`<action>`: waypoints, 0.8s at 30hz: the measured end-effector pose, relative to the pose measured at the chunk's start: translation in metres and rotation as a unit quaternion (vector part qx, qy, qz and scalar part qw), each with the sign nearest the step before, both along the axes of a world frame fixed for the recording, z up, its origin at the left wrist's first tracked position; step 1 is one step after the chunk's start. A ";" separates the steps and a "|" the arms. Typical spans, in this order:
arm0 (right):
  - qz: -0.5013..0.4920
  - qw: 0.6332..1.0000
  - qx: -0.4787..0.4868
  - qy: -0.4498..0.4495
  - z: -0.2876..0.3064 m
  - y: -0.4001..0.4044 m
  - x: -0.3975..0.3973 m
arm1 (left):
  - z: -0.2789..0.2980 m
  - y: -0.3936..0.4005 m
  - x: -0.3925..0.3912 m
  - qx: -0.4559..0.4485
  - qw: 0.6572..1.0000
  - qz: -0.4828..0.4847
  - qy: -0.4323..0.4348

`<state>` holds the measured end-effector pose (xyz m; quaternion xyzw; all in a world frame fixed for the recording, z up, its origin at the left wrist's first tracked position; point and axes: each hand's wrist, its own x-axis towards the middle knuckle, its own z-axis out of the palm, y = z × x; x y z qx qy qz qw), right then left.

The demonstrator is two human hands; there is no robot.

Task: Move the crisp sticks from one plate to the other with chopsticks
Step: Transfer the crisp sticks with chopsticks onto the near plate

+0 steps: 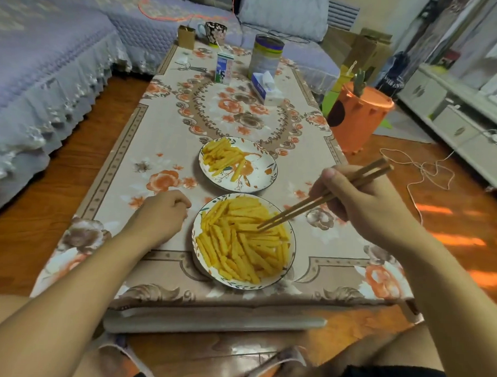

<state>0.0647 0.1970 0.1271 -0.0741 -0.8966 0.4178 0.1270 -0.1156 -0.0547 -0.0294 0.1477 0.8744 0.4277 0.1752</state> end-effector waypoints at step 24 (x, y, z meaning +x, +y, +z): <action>-0.147 0.988 -0.003 0.055 -0.073 0.029 -0.170 | -0.041 -0.001 0.007 -0.255 0.927 0.037 0.271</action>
